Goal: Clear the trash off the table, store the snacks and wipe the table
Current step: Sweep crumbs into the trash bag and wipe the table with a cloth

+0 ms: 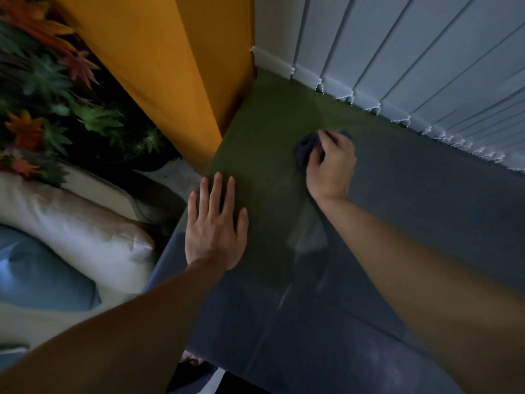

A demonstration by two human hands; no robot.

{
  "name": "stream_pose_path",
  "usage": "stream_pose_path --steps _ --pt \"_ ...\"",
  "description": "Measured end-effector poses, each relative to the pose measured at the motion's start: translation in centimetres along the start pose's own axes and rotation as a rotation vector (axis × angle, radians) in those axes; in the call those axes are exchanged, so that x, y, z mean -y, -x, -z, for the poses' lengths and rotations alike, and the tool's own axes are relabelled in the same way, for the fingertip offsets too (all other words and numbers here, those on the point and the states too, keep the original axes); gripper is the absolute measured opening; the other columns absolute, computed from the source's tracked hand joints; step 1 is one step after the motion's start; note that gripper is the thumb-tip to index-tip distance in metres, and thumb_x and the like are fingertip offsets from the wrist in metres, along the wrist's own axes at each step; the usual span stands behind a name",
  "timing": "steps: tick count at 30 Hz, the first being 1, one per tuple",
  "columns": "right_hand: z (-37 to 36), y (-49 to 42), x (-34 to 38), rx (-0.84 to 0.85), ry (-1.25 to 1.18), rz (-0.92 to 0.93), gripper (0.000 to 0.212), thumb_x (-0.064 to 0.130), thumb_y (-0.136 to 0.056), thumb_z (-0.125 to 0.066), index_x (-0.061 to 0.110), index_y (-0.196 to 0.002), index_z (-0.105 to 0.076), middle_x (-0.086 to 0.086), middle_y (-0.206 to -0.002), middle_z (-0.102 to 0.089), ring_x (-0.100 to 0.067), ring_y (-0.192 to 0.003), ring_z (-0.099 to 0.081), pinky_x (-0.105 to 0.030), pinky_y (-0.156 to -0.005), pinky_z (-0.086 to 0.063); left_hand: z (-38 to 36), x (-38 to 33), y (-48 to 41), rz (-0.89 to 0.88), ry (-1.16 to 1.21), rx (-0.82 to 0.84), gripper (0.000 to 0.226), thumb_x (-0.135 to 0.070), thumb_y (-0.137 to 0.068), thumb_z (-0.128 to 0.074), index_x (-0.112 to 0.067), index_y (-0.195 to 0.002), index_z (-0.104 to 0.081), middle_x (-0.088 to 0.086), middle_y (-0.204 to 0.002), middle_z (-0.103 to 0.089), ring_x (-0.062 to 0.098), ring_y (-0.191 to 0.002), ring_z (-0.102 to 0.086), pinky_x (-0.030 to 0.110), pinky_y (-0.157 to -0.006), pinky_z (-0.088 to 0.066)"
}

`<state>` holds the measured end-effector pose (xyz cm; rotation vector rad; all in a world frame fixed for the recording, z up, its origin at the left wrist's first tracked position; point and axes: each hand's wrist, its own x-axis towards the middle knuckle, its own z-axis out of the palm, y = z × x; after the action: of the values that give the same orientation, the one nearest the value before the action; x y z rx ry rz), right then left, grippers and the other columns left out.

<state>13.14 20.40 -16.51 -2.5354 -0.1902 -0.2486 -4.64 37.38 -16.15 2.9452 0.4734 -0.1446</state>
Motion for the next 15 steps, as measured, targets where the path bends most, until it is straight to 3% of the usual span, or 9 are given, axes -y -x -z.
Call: stream_pose_path --steps 3,5,7,10,11,13,15 --pt "0.1 1.7 0.8 0.163 -0.115 0.348 0.029 0.017 -0.096 -0.058 0.008 -0.122 -0.069 -0.008 -0.124 -0.065 -0.021 -0.117 -0.055 -0.022 -0.104 -0.037 0.0 0.0 0.0 -0.002 0.012 0.007 0.066 -0.05 -0.104 -0.023 -0.018 -0.161 -0.013 0.007 -0.168 -0.01 0.028 -0.155 -0.001 0.047 -0.126 -0.003" --pt "0.6 0.7 -0.1 0.212 -0.116 0.463 0.027 0.012 -0.095 -0.061 0.007 -0.12 -0.07 -0.008 -0.123 -0.066 -0.023 -0.115 -0.057 -0.023 -0.104 -0.038 0.0 0.0 -0.1 -0.002 0.015 0.008 0.066 -0.05 -0.104 -0.023 -0.018 -0.161 -0.013 0.007 -0.168 -0.009 0.028 -0.155 0.0 0.047 -0.126 -0.004" --pt "0.4 -2.0 -1.3 0.118 -0.068 0.364 0.029 0.007 -0.091 -0.06 0.008 -0.118 -0.071 -0.009 -0.12 -0.067 -0.028 -0.113 -0.058 -0.028 -0.103 -0.041 0.0 0.1 -0.1 -0.002 0.01 0.0 0.066 -0.049 -0.104 -0.024 -0.017 -0.16 -0.015 0.008 -0.168 -0.011 0.029 -0.155 0.0 0.047 -0.125 -0.004" --pt "-0.3 -6.2 -1.7 -0.037 -0.03 0.016 0.032 0.008 -0.09 -0.053 0.008 -0.114 -0.073 -0.01 -0.114 -0.069 -0.03 -0.107 -0.061 -0.03 -0.097 -0.046 0.0 0.1 0.0 -0.004 0.007 -0.008 0.066 -0.048 -0.103 -0.024 -0.016 -0.16 -0.015 0.009 -0.168 -0.011 0.029 -0.155 -0.001 0.047 -0.125 -0.005" --pt "-0.5 -6.7 -1.0 -0.049 -0.036 -0.023 0.032 0.009 -0.089 -0.051 0.009 -0.11 -0.074 -0.009 -0.109 -0.07 -0.029 -0.103 -0.063 -0.031 -0.093 -0.049 0.0 0.1 0.0 -0.006 0.007 -0.009 0.066 -0.048 -0.103 -0.025 -0.016 -0.16 -0.015 0.009 -0.168 -0.011 0.029 -0.155 -0.001 0.047 -0.125 -0.005" --pt "-1.0 -5.6 1.0 -0.013 -0.064 0.092 0.027 0.008 -0.087 -0.053 0.009 -0.102 -0.076 -0.009 -0.101 -0.071 -0.027 -0.097 -0.063 -0.03 -0.088 -0.049 0.0 0.1 0.0 -0.007 0.007 -0.008 0.066 -0.048 -0.103 -0.025 -0.016 -0.16 -0.015 0.009 -0.167 -0.012 0.03 -0.155 -0.002 0.048 -0.125 -0.007" --pt "-1.1 -3.0 2.5 0.135 -0.123 0.334 0.024 0.007 -0.089 -0.06 0.009 -0.107 -0.075 -0.007 -0.108 -0.071 -0.021 -0.102 -0.06 -0.022 -0.093 -0.042 -0.1 0.1 0.0 -0.009 0.001 -0.007 0.066 -0.048 -0.103 -0.025 -0.016 -0.16 -0.016 0.008 -0.167 -0.012 0.03 -0.155 -0.002 0.049 -0.125 -0.008"
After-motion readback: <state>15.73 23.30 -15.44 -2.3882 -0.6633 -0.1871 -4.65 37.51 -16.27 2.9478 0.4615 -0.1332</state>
